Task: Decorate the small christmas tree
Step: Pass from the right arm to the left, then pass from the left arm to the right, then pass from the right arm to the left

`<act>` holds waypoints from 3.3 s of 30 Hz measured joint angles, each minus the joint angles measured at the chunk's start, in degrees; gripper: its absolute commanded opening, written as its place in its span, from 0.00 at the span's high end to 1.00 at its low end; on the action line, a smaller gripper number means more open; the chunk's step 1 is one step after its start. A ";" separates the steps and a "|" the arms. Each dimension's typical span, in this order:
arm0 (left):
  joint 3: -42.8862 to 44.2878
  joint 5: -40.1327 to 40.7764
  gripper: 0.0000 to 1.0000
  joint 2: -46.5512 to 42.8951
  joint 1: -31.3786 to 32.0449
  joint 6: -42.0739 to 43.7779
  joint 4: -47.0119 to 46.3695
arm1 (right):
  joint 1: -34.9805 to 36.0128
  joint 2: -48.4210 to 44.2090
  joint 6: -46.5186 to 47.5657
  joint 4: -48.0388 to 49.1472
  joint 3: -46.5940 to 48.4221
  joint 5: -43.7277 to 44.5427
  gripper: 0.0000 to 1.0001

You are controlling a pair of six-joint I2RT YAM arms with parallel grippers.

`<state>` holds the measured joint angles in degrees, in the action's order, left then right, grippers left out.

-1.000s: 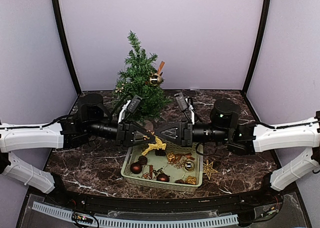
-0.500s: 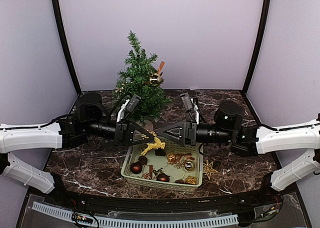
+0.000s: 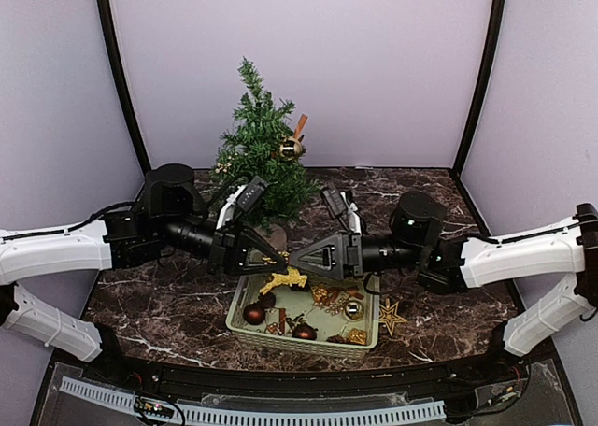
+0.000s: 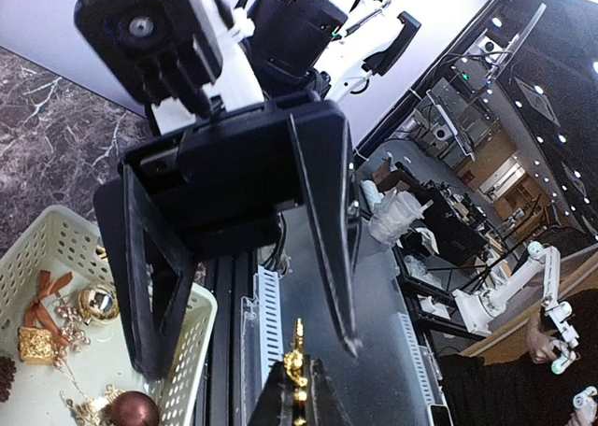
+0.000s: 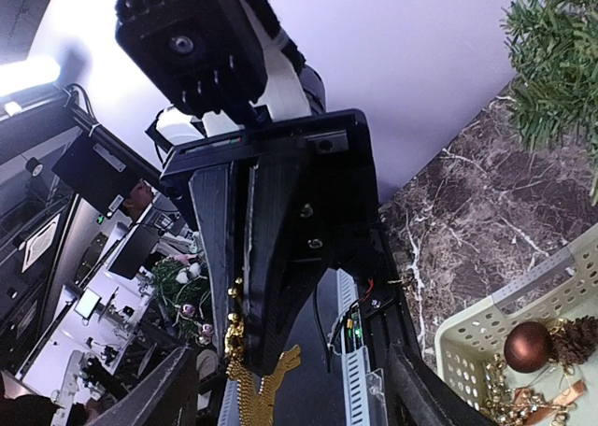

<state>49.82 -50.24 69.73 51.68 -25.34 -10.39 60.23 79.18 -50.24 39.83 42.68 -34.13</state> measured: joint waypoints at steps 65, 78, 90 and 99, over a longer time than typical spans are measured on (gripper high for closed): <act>-8.17 13.14 1.00 -4.48 0.33 -9.66 -15.21 | 3.41 -2.89 3.21 0.61 -1.38 6.97 0.79; -8.98 13.25 0.87 -4.48 0.35 -12.94 -18.23 | 4.22 -2.23 6.49 -2.75 -0.02 9.07 1.00; -9.01 14.01 0.96 -4.26 0.35 -13.20 -18.16 | 5.62 -2.21 9.79 -8.20 1.84 12.22 1.00; -9.01 14.34 0.98 -4.24 0.35 -13.03 -17.44 | 5.75 -2.21 10.80 -9.16 1.88 13.25 1.00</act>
<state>40.82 -35.90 65.49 52.03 -38.37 -27.83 65.98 76.97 -39.44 30.68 44.56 -20.88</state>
